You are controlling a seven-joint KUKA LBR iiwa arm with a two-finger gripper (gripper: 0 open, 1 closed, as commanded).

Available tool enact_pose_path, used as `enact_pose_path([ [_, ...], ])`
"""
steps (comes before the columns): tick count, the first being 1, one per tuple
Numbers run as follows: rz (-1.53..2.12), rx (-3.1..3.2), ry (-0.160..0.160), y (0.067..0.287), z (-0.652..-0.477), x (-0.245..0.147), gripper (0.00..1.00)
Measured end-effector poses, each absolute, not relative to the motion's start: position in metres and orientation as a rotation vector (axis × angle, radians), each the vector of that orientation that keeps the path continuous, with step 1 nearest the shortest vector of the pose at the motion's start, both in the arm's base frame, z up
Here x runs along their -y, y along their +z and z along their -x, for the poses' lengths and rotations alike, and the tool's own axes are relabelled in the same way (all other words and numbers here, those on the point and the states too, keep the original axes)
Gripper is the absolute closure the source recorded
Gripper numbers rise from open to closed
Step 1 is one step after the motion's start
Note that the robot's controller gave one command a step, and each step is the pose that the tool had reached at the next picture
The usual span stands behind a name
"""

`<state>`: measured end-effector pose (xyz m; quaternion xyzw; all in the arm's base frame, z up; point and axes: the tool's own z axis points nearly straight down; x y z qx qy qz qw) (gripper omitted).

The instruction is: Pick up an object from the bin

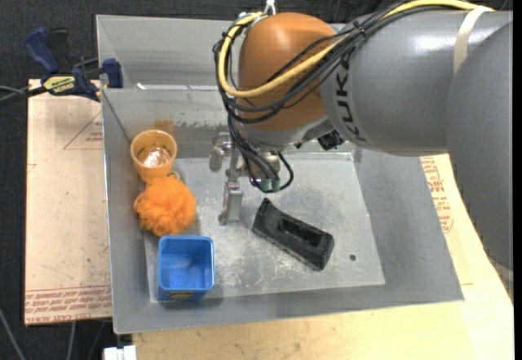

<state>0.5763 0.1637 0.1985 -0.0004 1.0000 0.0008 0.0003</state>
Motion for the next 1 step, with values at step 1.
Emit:
enact_pose_path([
  [1,0.156,-3.135,0.003,0.1584,-0.5627,-0.1853,0.0],
])
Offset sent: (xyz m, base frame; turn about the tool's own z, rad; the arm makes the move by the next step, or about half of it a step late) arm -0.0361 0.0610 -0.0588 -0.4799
